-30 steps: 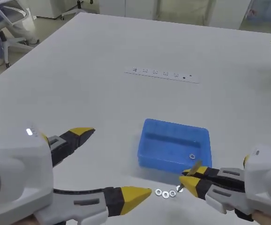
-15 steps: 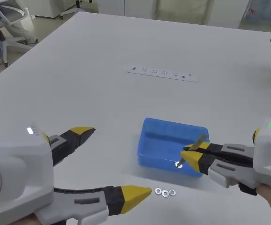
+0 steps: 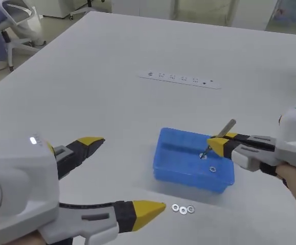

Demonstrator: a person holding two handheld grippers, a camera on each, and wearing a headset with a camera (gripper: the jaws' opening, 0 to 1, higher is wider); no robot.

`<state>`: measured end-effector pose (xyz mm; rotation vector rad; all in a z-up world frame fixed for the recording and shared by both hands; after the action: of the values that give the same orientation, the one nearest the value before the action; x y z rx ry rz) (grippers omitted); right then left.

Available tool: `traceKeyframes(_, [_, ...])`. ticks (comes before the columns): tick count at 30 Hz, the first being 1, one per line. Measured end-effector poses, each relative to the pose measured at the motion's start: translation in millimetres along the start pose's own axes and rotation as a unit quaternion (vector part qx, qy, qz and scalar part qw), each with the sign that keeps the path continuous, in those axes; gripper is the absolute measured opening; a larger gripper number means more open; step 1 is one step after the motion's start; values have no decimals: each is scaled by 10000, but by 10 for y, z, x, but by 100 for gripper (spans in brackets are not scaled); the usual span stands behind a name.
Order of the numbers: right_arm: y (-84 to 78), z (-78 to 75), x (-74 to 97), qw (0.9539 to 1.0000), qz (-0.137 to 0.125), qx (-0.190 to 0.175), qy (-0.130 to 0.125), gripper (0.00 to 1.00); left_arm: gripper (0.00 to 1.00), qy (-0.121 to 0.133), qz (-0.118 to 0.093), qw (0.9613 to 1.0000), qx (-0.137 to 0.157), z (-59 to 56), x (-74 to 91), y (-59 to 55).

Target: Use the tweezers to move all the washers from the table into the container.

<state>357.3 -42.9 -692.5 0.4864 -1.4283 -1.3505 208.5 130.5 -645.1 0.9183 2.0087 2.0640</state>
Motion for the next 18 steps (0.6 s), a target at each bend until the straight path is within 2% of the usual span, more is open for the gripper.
traceKeyframes(7, [-126,-98,-93,9996,171,-212,-44,2,92,-15,20,10000,-6,2,-5,-9])
traceKeyframes(18, [-285,-170,-203,9985,514,-178,-95,2,92,7,47,10000,-5,29,5,-26])
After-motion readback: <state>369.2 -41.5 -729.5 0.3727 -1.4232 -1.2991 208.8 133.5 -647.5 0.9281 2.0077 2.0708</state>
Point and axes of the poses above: the centre of the closed fingertips' face, and the gripper's own axes: x roughly backward along the fingers, z roughly to its left, y roughly out of its top, the point moved 5 cm from there along x, roughly backward along the fingers, and after that the axes turned 5 degrees about y, right-handed, at the moved point
